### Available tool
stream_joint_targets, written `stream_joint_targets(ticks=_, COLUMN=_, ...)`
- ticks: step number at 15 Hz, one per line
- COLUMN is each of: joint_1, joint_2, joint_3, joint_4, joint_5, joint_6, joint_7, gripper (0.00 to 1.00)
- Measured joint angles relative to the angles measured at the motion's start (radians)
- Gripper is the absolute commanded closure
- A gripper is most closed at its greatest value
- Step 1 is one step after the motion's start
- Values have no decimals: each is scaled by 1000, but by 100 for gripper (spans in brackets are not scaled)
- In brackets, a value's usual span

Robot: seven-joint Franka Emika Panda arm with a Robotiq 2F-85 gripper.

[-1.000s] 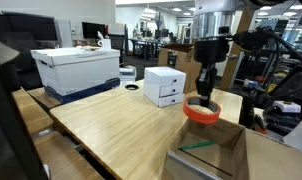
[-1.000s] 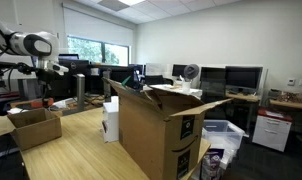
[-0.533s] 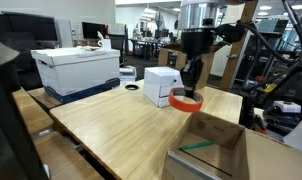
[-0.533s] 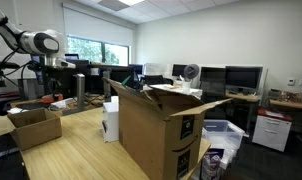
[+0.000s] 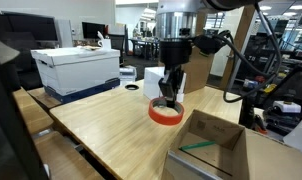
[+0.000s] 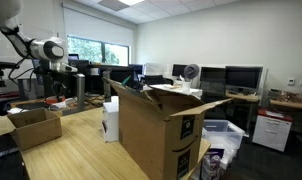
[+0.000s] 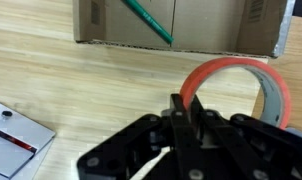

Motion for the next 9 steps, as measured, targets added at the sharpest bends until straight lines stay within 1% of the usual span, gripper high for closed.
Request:
stream_joint_targets(ticks=3, joint_1=7, joint_2=55, joint_3=-6, joint_4=39, joint_5=-26, joint_6=17, joint_7=0, gripper=94)
stream_joint_targets(ticks=9, joint_1=33, joint_2=159, joint_3=-54, joint_4=113, joint_5=-81, joint_6=46, joint_7=0, gripper=94)
